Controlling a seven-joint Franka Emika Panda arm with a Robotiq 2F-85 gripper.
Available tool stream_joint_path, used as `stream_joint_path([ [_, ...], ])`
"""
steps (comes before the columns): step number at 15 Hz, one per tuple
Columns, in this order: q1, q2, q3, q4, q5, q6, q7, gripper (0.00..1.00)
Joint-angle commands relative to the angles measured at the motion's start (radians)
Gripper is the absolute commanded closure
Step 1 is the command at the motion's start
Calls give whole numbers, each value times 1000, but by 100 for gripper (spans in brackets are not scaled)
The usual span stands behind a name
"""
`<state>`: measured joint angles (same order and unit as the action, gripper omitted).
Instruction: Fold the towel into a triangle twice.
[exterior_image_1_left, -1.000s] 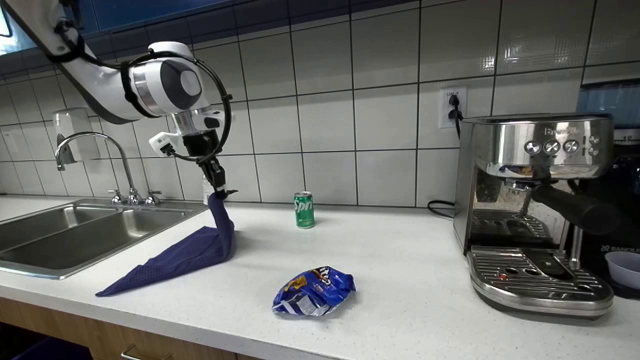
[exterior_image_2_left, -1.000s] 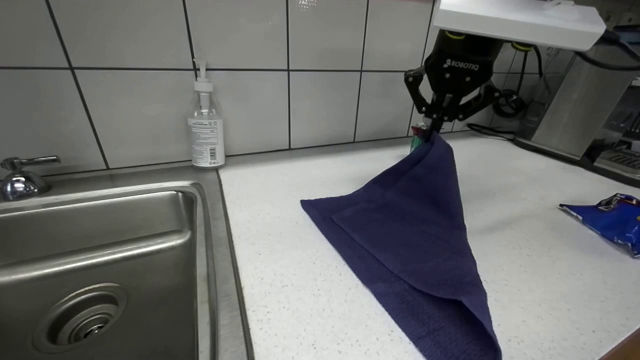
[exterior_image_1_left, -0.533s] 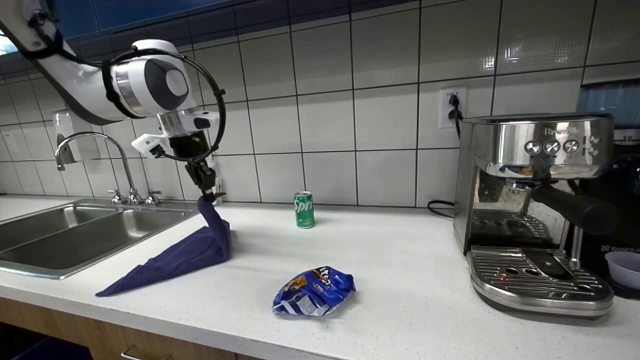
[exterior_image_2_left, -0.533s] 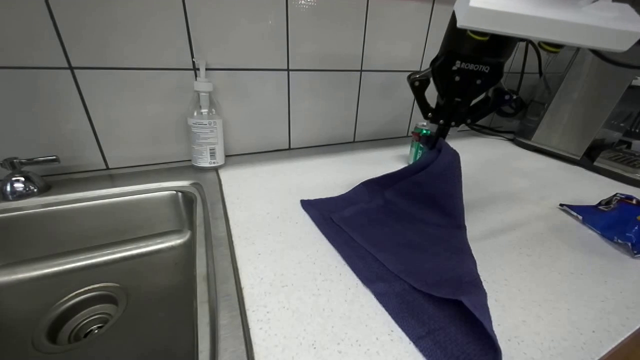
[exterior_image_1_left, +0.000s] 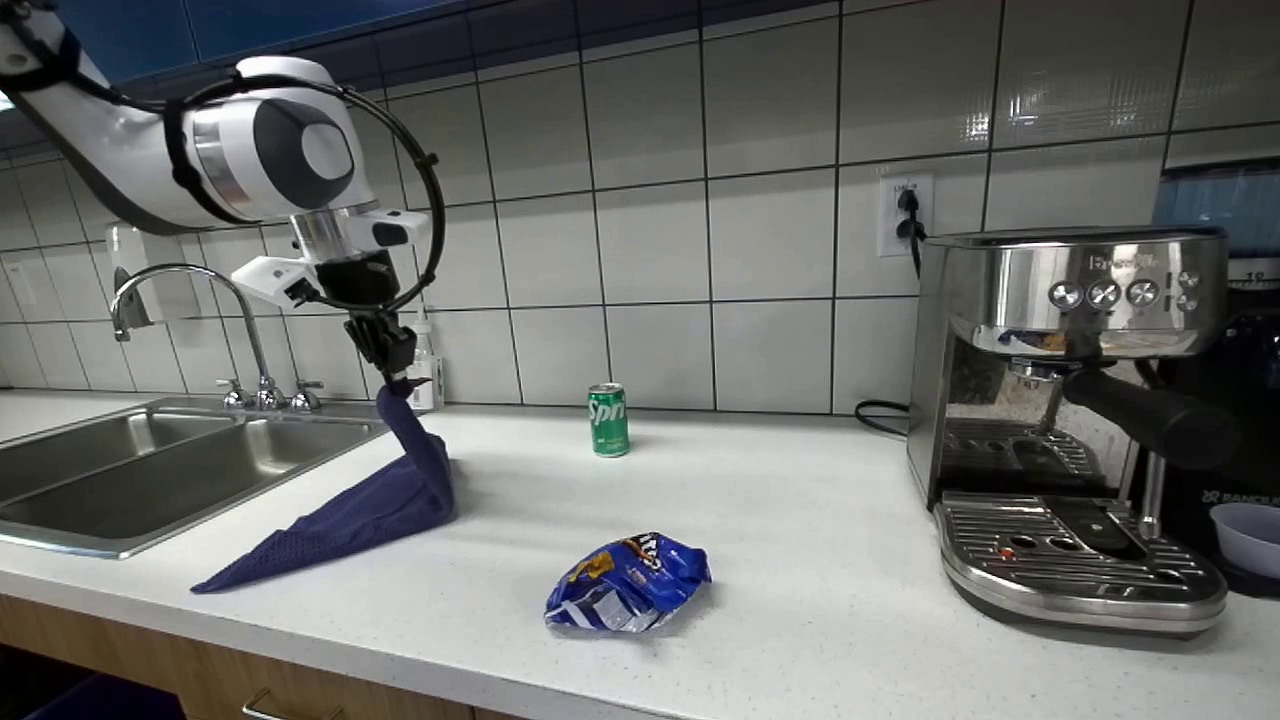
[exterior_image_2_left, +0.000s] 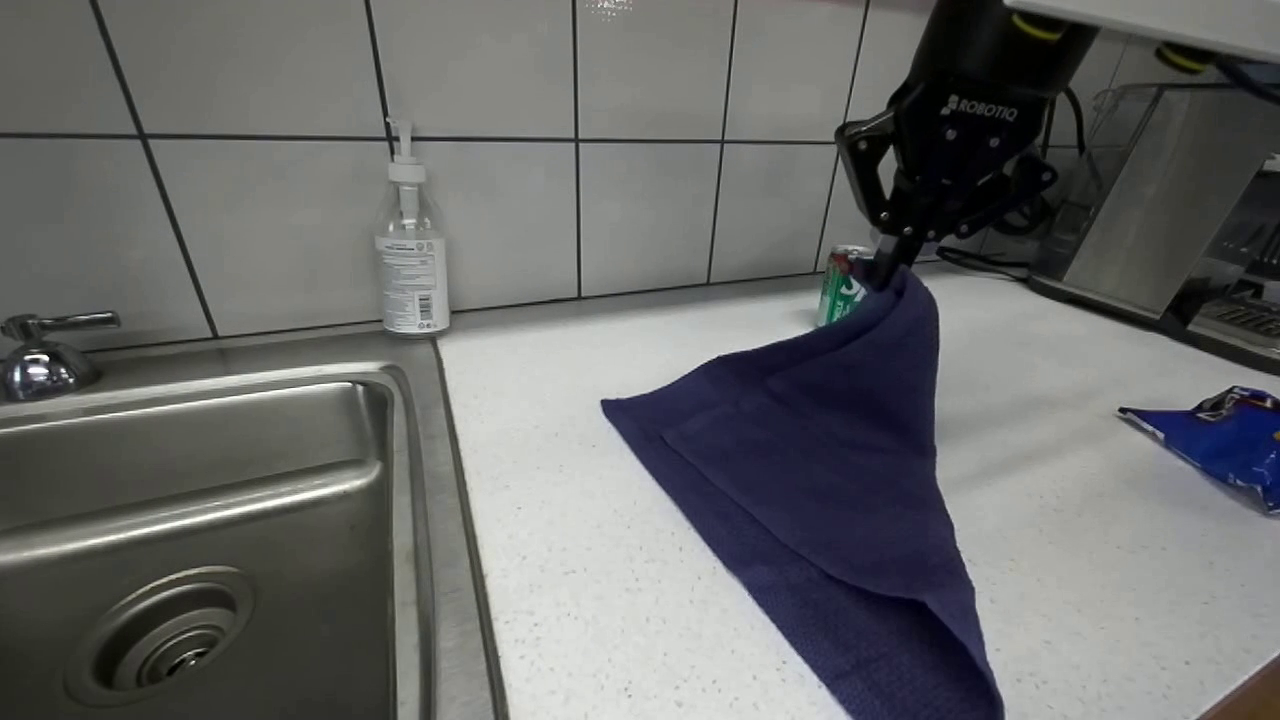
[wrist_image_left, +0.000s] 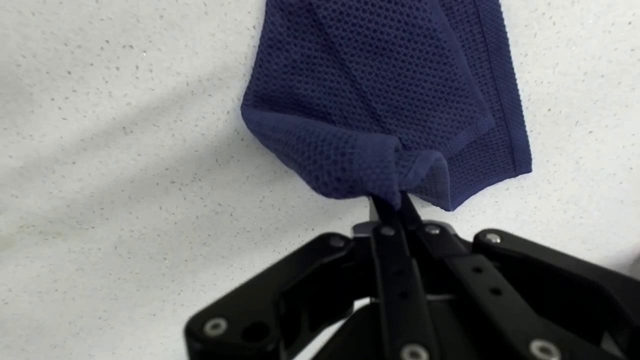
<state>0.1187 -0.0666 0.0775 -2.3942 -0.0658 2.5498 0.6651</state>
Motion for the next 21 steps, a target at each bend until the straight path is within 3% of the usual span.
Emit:
stream_joint_path([
  [1,-3,-77,27,-66,47,3,-52,99],
  [13,-1,-156,111,-163,47,3,-21,99],
  [21,-3,-172,116,-160,64,9,-33,99],
])
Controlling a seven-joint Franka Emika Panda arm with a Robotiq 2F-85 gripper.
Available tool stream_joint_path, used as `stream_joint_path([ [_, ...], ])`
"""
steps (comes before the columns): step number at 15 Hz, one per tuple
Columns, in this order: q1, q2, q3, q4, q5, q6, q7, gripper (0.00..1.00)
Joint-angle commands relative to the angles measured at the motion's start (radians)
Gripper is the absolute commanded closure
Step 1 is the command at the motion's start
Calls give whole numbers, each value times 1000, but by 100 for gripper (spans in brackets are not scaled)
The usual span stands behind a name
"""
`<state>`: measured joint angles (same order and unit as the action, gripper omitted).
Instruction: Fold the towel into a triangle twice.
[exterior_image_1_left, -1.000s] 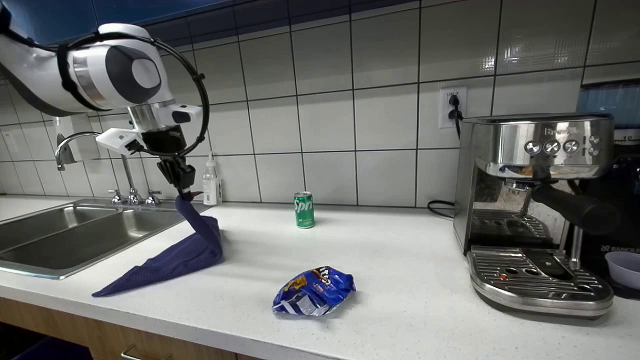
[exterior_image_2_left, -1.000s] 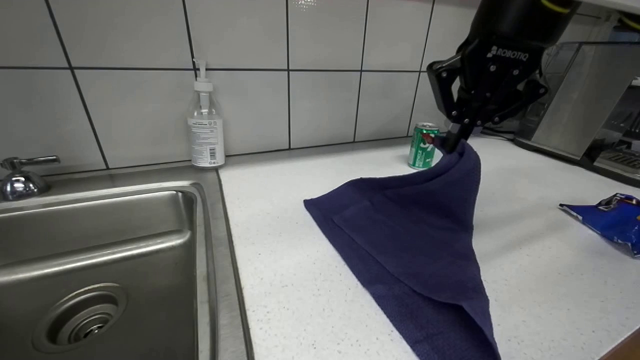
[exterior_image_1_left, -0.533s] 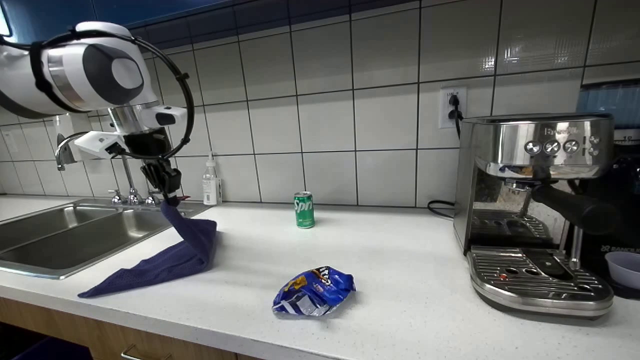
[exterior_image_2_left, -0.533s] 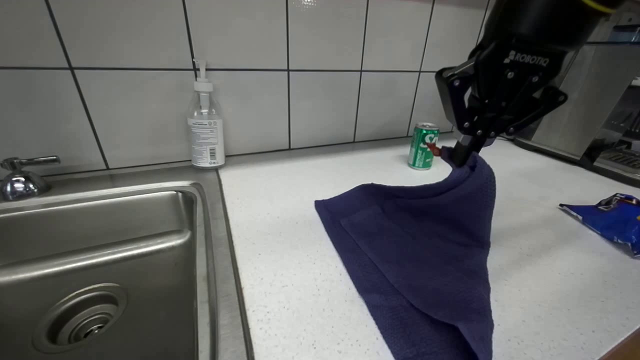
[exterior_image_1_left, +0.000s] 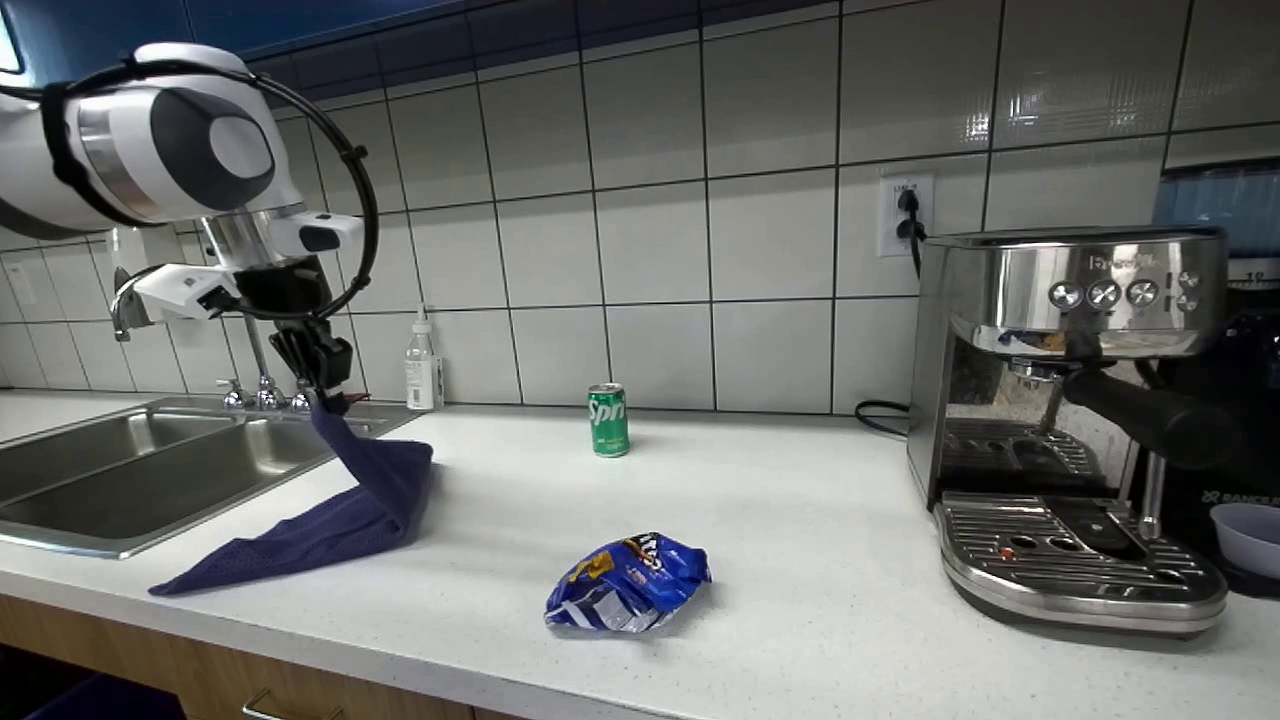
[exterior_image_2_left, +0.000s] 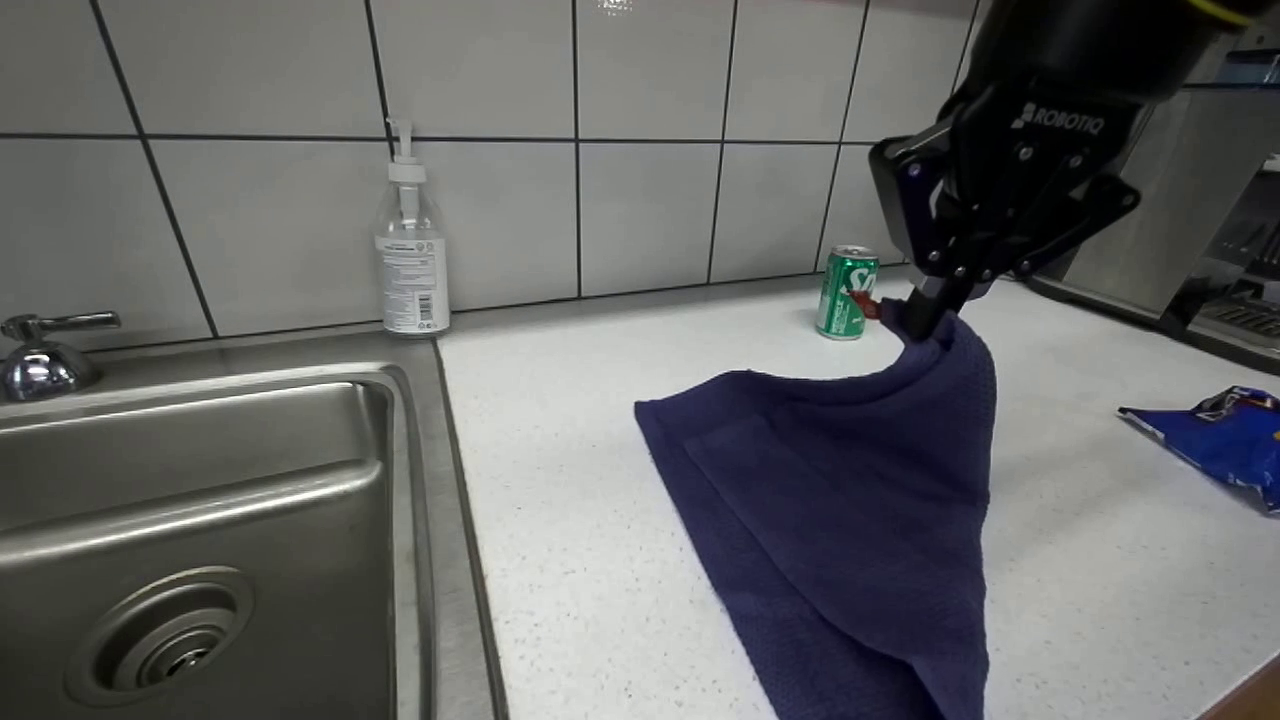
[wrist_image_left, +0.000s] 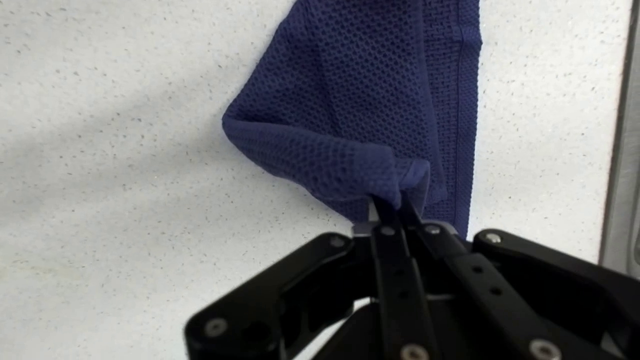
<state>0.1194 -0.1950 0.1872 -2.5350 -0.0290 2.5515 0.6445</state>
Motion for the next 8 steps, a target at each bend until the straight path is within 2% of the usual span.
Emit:
stream_joint_path([
  [1,-4,-50,4,-19,32,4,-17,99],
  [8,-6,-91,-2,3,88,-9,-21,99],
])
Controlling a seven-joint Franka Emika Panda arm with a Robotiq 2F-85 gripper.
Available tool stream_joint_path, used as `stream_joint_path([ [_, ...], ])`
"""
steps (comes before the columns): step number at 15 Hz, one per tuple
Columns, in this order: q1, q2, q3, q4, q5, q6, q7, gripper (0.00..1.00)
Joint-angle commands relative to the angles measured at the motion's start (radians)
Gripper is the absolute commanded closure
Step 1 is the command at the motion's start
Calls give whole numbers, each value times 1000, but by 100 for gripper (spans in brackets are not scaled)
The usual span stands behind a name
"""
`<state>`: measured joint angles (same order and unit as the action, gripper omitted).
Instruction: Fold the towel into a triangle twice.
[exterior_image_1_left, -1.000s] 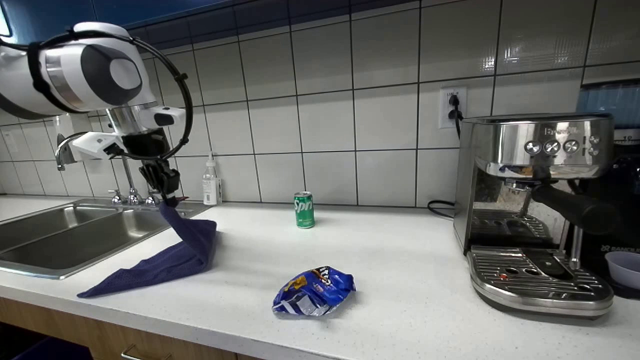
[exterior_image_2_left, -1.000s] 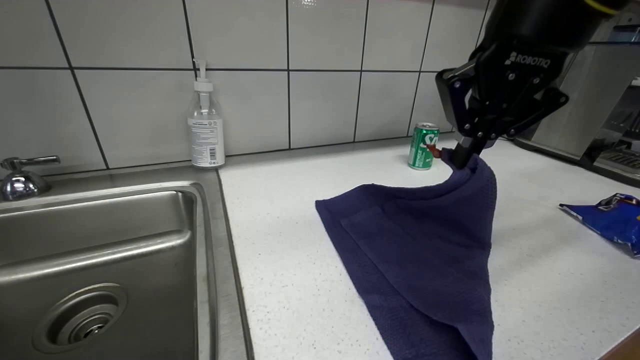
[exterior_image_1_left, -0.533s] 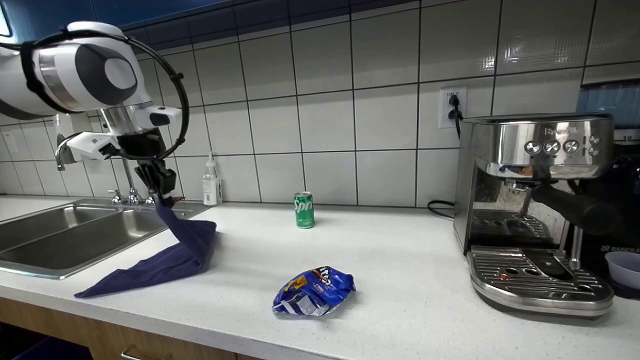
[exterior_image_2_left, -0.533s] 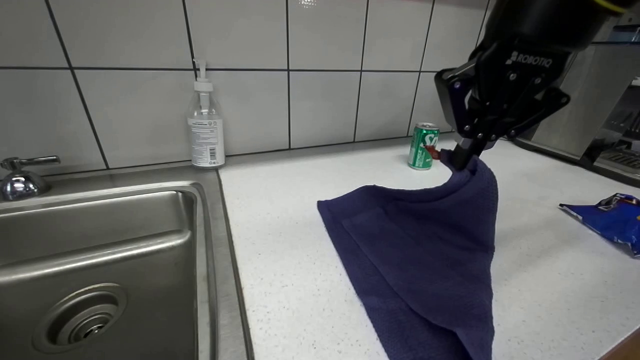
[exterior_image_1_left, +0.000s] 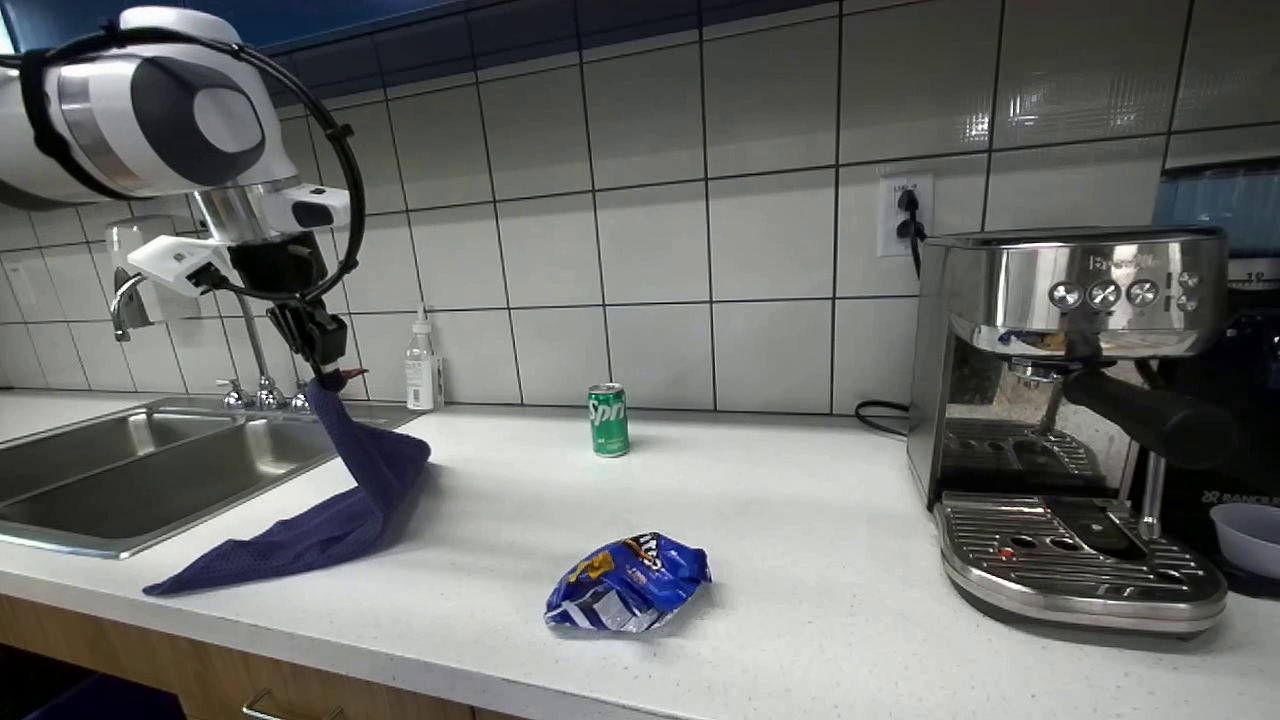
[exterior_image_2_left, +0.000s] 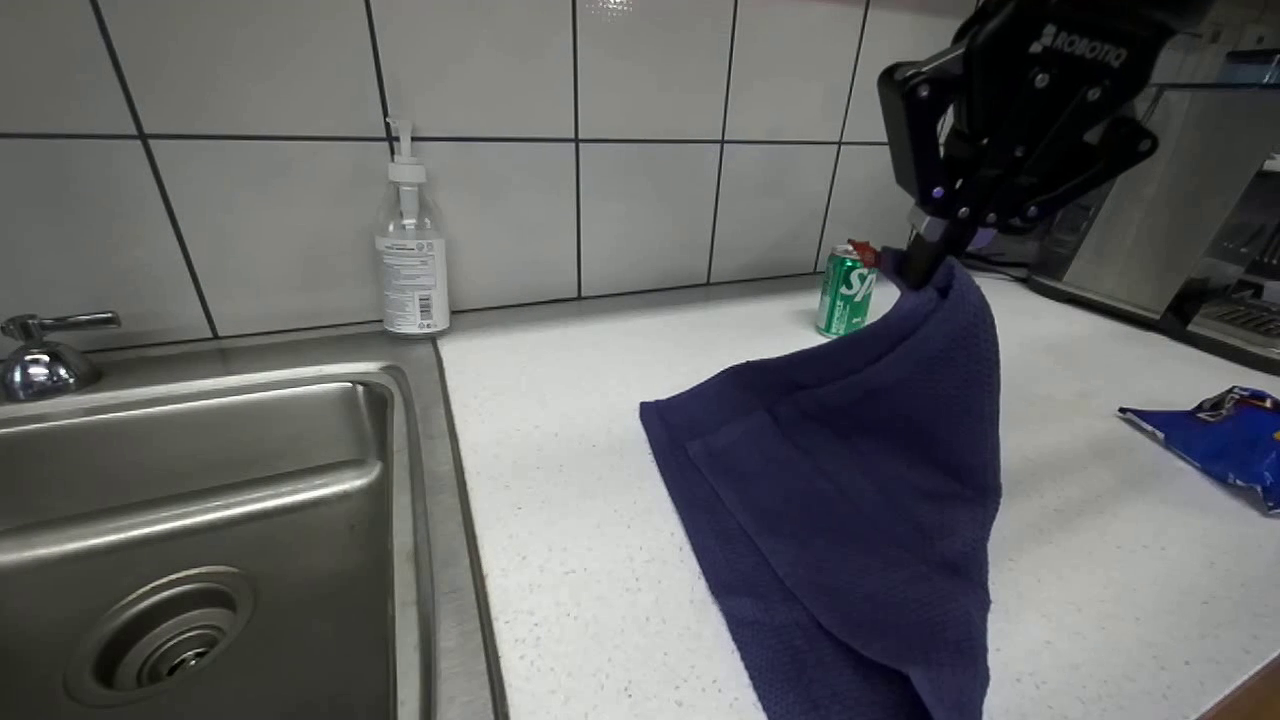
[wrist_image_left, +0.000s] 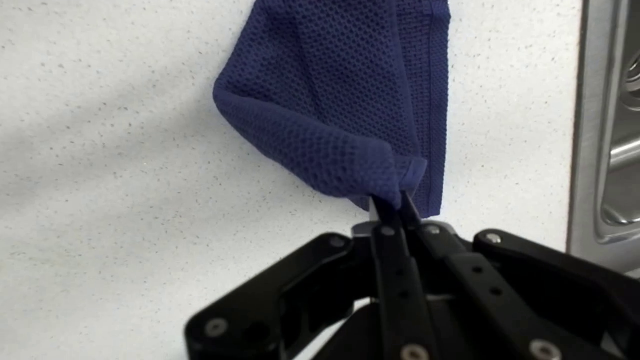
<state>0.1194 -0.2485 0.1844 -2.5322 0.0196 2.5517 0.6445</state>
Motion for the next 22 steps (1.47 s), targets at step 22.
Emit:
stream_joint_path([
  [22,-3,-173,85,-166,69,27,-104,99],
])
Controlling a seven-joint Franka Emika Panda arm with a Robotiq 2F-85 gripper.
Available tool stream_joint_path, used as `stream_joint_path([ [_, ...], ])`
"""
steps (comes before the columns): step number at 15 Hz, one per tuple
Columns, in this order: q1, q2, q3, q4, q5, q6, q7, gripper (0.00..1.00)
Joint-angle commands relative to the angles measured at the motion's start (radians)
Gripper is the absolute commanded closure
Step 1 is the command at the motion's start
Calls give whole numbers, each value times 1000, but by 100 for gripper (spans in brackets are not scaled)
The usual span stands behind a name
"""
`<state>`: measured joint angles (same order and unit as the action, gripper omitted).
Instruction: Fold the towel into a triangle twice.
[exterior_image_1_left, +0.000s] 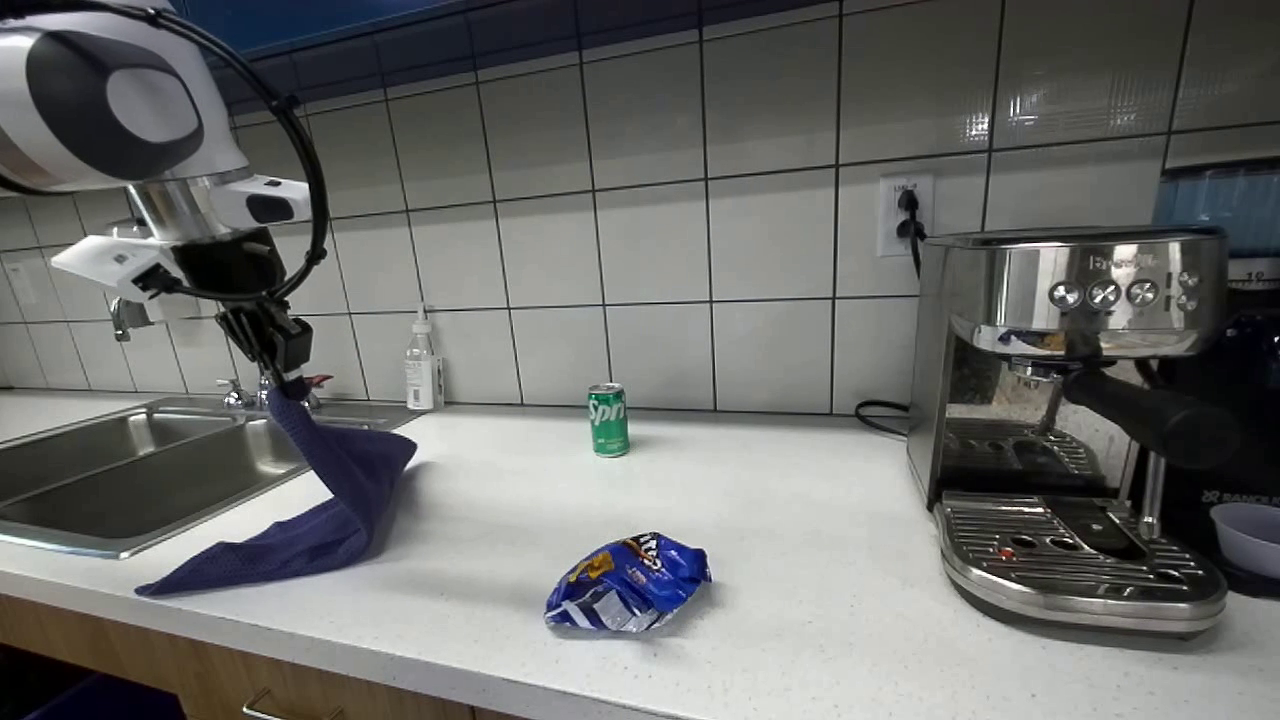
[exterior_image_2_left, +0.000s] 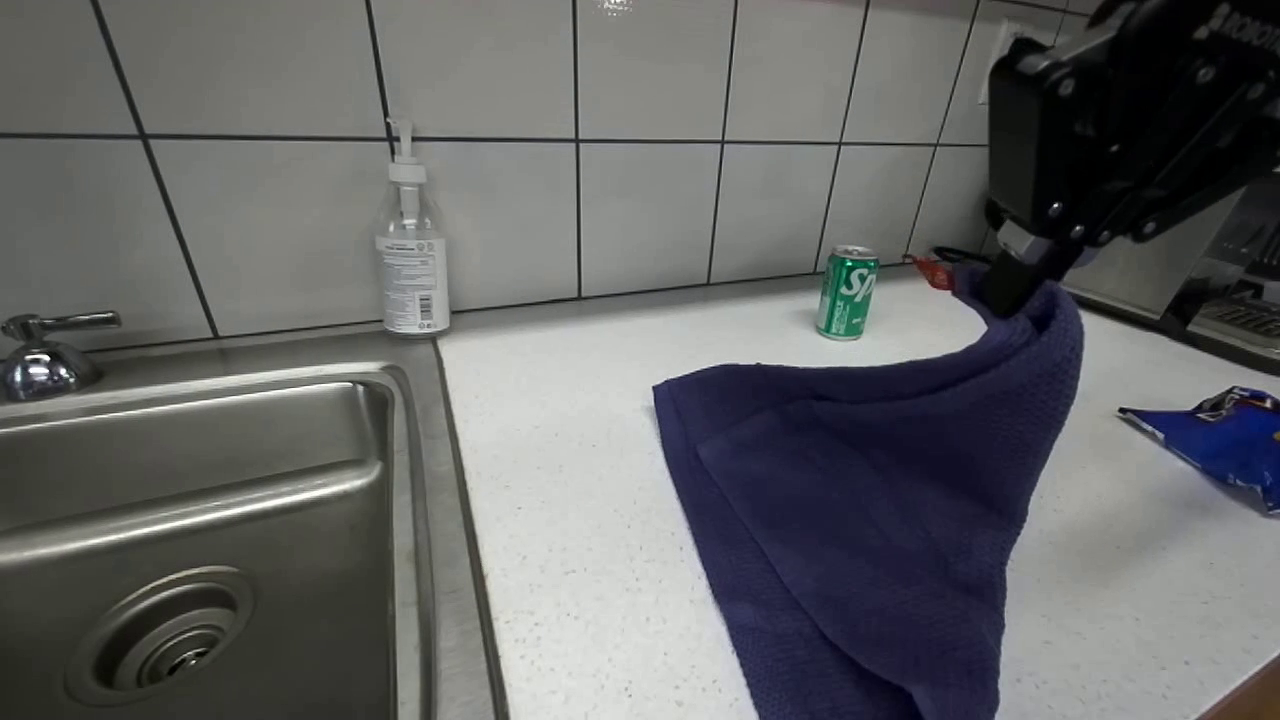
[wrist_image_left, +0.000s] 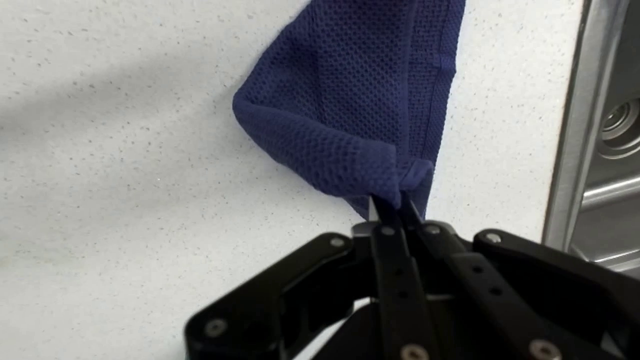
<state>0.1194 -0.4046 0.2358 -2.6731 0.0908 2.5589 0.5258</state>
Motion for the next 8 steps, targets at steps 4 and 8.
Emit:
stream_joint_path([
  [4,-2,0,53,-10,2,18,24,99],
  [8,-2,23,72,1,0,18,42,99],
])
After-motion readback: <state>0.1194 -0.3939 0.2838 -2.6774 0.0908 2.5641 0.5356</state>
